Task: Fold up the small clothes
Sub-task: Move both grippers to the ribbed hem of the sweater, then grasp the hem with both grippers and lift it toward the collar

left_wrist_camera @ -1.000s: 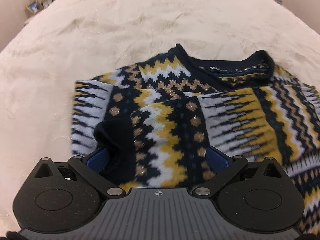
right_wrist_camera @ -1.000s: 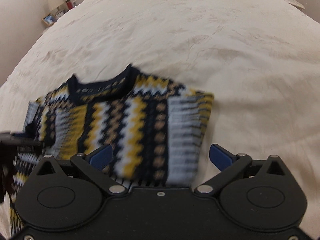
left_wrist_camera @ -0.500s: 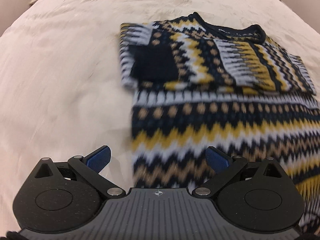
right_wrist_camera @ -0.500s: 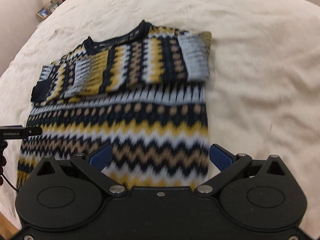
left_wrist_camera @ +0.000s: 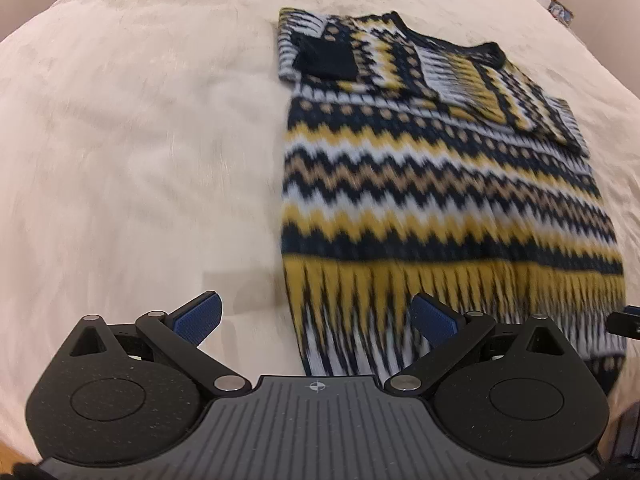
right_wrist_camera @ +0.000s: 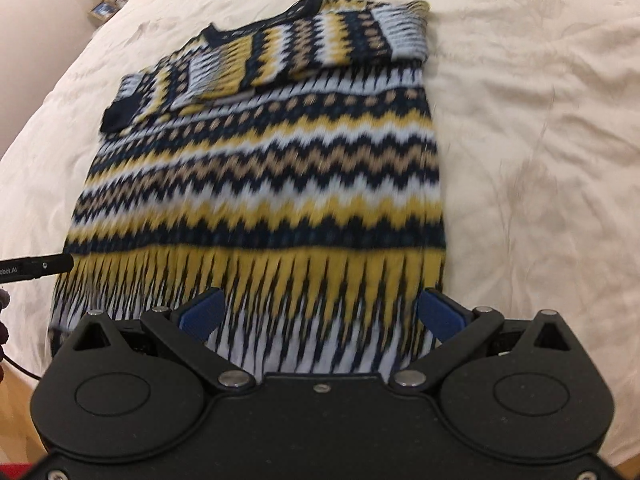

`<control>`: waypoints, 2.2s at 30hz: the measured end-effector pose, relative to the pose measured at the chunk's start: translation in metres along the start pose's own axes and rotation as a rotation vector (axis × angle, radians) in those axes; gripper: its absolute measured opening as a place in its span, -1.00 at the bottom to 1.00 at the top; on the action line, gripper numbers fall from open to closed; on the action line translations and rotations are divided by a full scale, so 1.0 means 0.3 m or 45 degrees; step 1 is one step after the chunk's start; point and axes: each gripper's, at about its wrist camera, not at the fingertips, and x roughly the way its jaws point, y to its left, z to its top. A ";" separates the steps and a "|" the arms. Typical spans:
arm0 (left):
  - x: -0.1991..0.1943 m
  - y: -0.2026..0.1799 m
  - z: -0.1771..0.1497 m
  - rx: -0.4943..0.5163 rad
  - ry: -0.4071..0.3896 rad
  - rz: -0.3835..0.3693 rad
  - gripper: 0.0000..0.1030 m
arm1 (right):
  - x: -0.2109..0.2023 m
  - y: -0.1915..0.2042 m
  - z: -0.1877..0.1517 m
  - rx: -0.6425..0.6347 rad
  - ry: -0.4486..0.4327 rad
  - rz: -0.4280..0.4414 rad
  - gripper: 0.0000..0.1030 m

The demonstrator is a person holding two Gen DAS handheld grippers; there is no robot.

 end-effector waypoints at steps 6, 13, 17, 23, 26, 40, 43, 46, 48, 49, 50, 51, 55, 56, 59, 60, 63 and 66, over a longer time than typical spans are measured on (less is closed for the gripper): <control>-0.052 -0.051 -0.124 0.052 0.013 0.010 0.99 | -0.038 -0.014 -0.116 0.010 -0.008 0.065 0.99; -0.076 -0.095 -0.229 0.110 0.016 -0.008 0.99 | -0.039 -0.058 -0.223 0.100 0.002 0.119 1.00; -0.082 -0.114 -0.256 0.137 -0.010 -0.019 0.99 | -0.031 -0.069 -0.253 0.123 0.005 0.135 1.00; -0.066 -0.126 -0.256 0.155 -0.018 -0.034 0.99 | -0.021 -0.081 -0.259 0.131 0.000 0.164 1.00; -0.052 -0.127 -0.243 0.140 -0.020 -0.038 0.98 | -0.013 -0.085 -0.255 0.141 -0.002 0.184 1.00; 0.039 -0.129 -0.224 0.120 0.040 -0.027 0.76 | 0.033 -0.121 -0.251 0.202 -0.014 0.288 1.00; 0.033 -0.105 -0.223 0.069 0.040 -0.065 0.53 | 0.029 -0.119 -0.252 0.168 0.003 0.308 1.00; 0.018 -0.090 -0.223 0.073 0.029 -0.077 0.20 | 0.018 -0.110 -0.251 0.141 0.018 0.278 0.69; 0.009 -0.086 -0.225 0.068 0.021 -0.083 -0.03 | 0.010 -0.109 -0.249 0.150 0.023 0.249 0.42; 0.005 -0.083 -0.226 0.062 0.020 -0.094 -0.08 | 0.007 -0.115 -0.248 0.170 0.029 0.254 0.32; 0.001 -0.083 -0.227 0.056 0.018 -0.095 -0.18 | 0.006 -0.122 -0.246 0.192 0.032 0.270 0.26; -0.003 -0.081 -0.227 0.055 0.015 -0.095 -0.35 | 0.004 -0.131 -0.245 0.213 0.031 0.286 0.11; -0.030 -0.074 -0.216 0.027 0.011 -0.125 -0.74 | -0.010 -0.154 -0.234 0.258 0.029 0.320 -0.56; -0.043 -0.067 -0.212 0.010 0.001 -0.142 -0.80 | -0.017 -0.157 -0.230 0.262 0.026 0.339 -0.59; -0.089 -0.045 -0.193 -0.045 -0.035 -0.201 -0.84 | -0.046 -0.161 -0.213 0.276 -0.003 0.407 -0.64; -0.106 -0.042 -0.182 -0.059 -0.050 -0.212 -0.84 | -0.059 -0.162 -0.204 0.279 -0.017 0.431 -0.65; -0.156 -0.038 -0.139 -0.082 -0.111 -0.241 -0.87 | -0.096 -0.154 -0.174 0.284 -0.065 0.471 -0.65; -0.188 -0.034 -0.080 -0.118 -0.169 -0.259 -0.87 | -0.129 -0.150 -0.132 0.302 -0.125 0.505 -0.66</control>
